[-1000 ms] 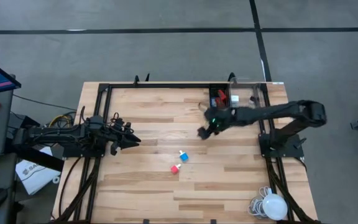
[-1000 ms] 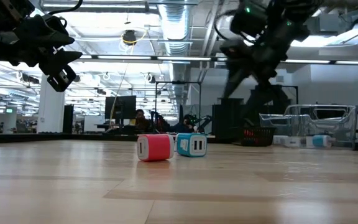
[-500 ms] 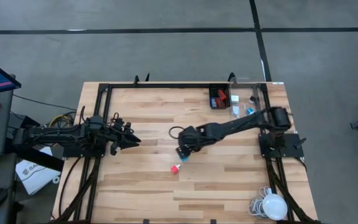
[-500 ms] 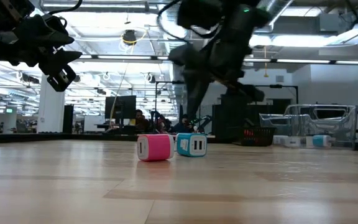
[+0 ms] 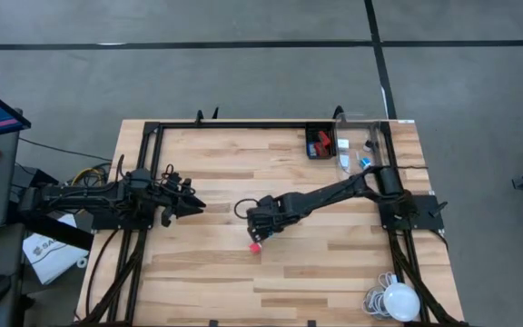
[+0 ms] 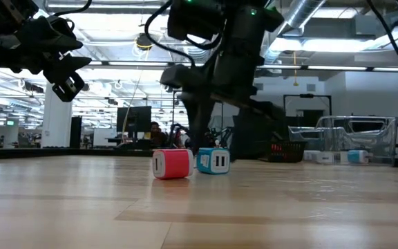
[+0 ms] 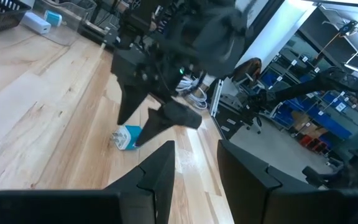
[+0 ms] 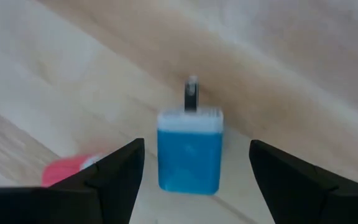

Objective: Pick & Place Office items
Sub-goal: Put the blue and white charger adapter into the transparent bin, then put the pink and white charger adapter into the transparent bin

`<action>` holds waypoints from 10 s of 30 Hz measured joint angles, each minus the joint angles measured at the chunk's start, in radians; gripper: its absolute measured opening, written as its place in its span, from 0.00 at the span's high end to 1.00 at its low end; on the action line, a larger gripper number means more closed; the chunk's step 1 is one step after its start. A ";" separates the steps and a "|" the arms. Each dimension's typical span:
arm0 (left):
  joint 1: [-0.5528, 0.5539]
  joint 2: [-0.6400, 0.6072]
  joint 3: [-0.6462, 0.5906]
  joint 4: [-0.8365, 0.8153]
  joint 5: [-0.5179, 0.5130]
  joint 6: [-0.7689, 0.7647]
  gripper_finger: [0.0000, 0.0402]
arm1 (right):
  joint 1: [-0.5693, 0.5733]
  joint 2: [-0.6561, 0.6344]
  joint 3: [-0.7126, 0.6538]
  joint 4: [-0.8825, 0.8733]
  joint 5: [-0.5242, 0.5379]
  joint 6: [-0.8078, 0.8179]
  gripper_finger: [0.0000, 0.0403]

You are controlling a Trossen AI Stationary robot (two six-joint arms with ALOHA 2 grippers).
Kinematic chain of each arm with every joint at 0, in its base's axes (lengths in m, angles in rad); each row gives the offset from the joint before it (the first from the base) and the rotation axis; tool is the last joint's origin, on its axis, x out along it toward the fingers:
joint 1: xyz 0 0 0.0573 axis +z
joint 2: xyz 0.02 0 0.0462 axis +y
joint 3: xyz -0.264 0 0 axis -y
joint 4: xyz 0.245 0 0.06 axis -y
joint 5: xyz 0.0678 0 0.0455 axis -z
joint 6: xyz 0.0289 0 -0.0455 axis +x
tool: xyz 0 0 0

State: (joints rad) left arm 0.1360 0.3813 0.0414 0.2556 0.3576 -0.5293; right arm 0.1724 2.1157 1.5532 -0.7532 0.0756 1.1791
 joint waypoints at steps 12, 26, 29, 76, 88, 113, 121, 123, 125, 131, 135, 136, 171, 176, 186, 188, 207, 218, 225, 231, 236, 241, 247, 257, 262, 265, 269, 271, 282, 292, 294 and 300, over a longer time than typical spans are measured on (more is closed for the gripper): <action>0.000 0.000 0.000 0.000 0.001 0.000 0.71 | 0.002 0.039 -0.007 -0.043 0.013 0.096 0.38; 0.000 0.000 0.000 0.000 0.004 0.000 0.71 | 0.016 0.013 -0.008 0.075 0.019 0.104 0.96; 0.000 0.000 0.000 0.000 0.004 0.000 0.71 | 0.040 -0.001 -0.010 0.116 0.006 0.136 0.97; 0.000 0.000 0.000 0.031 0.004 0.000 0.71 | -0.109 -0.099 -0.157 0.149 -0.024 -1.291 0.20; 0.000 0.000 0.000 0.032 0.000 0.000 0.71 | -0.110 -0.099 -0.201 0.265 -0.030 -1.284 0.25; 0.000 0.000 0.000 0.033 0.005 0.000 0.71 | -0.114 -0.103 -0.199 0.208 -0.097 -1.052 0.70; 0.000 0.000 0.000 0.034 0.005 0.000 0.71 | -0.118 -0.160 -0.164 0.103 -0.011 -0.804 0.70; 0.000 0.000 0.000 0.039 0.004 0.000 0.71 | -0.130 -0.195 -0.159 0.066 0.042 -0.726 0.70; 0.000 0.000 0.000 0.039 0.004 0.000 0.71 | -0.150 -0.230 -0.160 0.001 0.102 -0.648 0.70; 0.000 0.000 0.000 0.040 0.000 0.000 0.71 | -0.247 -0.370 -0.193 -0.224 0.267 -0.495 0.70; 0.000 0.000 0.000 0.040 0.001 0.000 0.71 | -0.348 -0.482 -0.274 -0.299 0.294 -0.445 0.70; 0.000 0.000 0.000 0.040 0.000 0.000 0.71 | -0.374 -0.510 -0.304 -0.299 0.294 -0.441 0.70; 0.000 0.000 0.000 0.041 0.004 0.000 0.71 | -0.985 -0.782 -0.573 -0.148 0.324 -0.607 0.70; 0.000 0.000 0.000 0.041 0.003 0.000 0.71 | -1.040 -0.710 -0.574 -0.152 0.293 -0.636 0.59; 0.000 0.000 0.000 0.041 0.001 0.000 0.71 | -0.991 -0.748 -0.573 -0.108 0.269 -0.697 0.30; 0.000 0.000 0.000 0.041 0.001 0.000 0.71 | -0.950 -0.783 -0.573 -0.072 0.194 -0.734 0.30; 0.000 0.000 0.000 0.041 0.005 0.000 0.71 | -0.036 -0.611 -0.541 0.480 -0.083 -1.118 0.29; 0.000 -0.001 0.000 0.046 0.004 0.000 0.71 | 0.038 -0.264 -0.251 0.455 -0.146 -1.266 0.29; 0.000 -0.001 0.000 0.047 0.000 0.000 0.71 | 0.036 -0.128 -0.154 0.448 -0.245 -1.334 0.29; 0.000 -0.001 0.000 0.062 0.001 0.000 0.71 | 0.044 -0.064 -0.142 0.477 -0.273 -1.388 0.29; 0.000 -0.001 0.000 0.062 0.001 0.000 0.71 | 0.046 -0.026 -0.148 0.485 -0.264 -1.422 0.29; 0.000 0.006 0.000 0.082 0.002 0.000 0.71 | 0.044 0.022 -0.149 0.557 -0.251 -1.442 0.29; 0.000 0.025 0.000 0.101 0.005 0.000 0.71 | 0.041 0.051 -0.148 0.587 -0.234 -1.434 0.30; 0.000 0.048 0.000 0.113 0.003 0.000 0.71 | 0.040 0.050 -0.150 0.551 -0.277 -1.409 0.63; 0.000 0.047 0.000 0.113 0.001 0.000 0.71 | 0.031 0.049 -0.150 0.552 -0.313 -1.341 0.70; 0.000 0.047 0.000 0.113 0.000 0.000 0.71 | 0.023 0.045 -0.150 0.551 -0.318 -1.234 0.70; 0.000 0.047 0.000 0.112 0.001 0.000 0.71 | 0.006 0.013 -0.152 0.556 -0.318 -1.059 0.70; 0.000 0.047 0.000 0.112 0.001 0.000 0.71 | -0.001 -0.018 -0.151 0.550 -0.315 -0.980 0.70; 0.000 0.047 0.000 0.112 0.002 0.000 0.71 | -0.060 -0.235 -0.150 0.076 -0.075 -0.887 0.70; 0.000 0.047 0.000 0.112 0.005 0.000 0.71 | -0.192 -0.447 -0.236 -0.085 0.155 -0.865 0.70; 0.000 0.047 0.000 0.112 0.004 0.000 0.71 | -0.241 -0.520 -0.304 -0.081 0.176 -0.829 0.70; 0.000 0.047 0.000 0.112 0.004 0.000 0.71 | -0.407 -0.762 -0.503 -0.016 0.203 -0.725 0.70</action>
State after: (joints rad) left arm 0.1356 0.4286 0.0410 0.3676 0.3614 -0.5293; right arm -0.2349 1.3540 1.0506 -0.7693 0.2783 0.4546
